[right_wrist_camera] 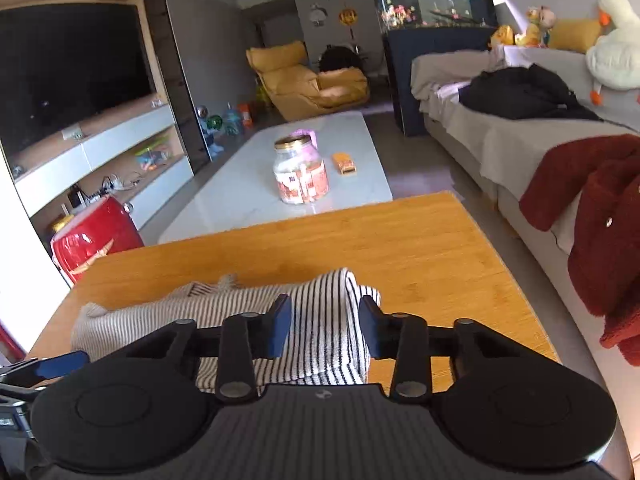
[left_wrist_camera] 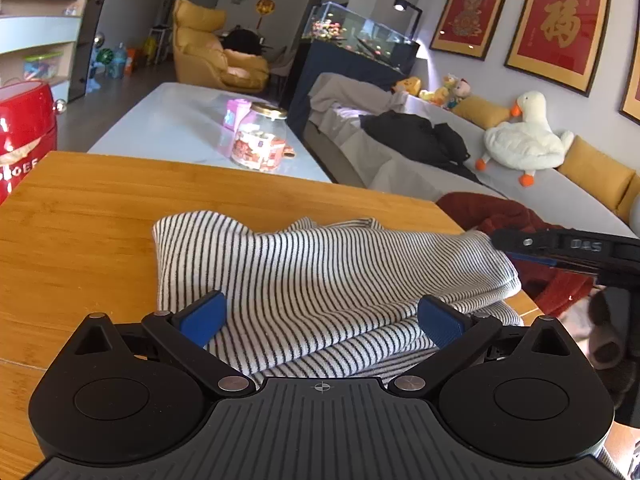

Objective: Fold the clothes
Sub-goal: 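Press the folded shirt flat with both tools and release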

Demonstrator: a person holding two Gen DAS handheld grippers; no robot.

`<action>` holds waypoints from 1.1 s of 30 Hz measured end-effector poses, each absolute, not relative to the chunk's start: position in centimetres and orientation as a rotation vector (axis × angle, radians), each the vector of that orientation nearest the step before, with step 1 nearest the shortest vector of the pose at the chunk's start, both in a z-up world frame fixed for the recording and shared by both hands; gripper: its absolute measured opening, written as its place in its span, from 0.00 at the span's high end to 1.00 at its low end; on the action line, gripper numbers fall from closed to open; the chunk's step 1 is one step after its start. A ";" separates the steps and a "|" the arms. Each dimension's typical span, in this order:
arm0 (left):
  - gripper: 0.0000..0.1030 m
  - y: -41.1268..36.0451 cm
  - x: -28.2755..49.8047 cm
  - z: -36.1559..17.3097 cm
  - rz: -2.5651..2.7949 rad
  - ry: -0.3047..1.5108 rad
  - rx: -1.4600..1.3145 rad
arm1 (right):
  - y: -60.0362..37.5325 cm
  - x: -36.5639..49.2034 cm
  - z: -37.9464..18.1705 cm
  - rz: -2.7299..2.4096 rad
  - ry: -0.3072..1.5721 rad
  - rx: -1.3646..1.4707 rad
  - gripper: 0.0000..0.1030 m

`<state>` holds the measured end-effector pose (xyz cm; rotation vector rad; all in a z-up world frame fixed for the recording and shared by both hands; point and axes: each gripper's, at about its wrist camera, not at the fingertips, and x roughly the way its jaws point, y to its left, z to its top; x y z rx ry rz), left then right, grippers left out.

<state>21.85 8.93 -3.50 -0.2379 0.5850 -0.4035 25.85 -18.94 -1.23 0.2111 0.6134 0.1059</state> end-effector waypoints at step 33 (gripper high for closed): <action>0.00 14.3 21.0 -4.2 -0.364 0.472 -0.575 | -20.7 21.9 3.0 0.224 0.519 0.284 0.95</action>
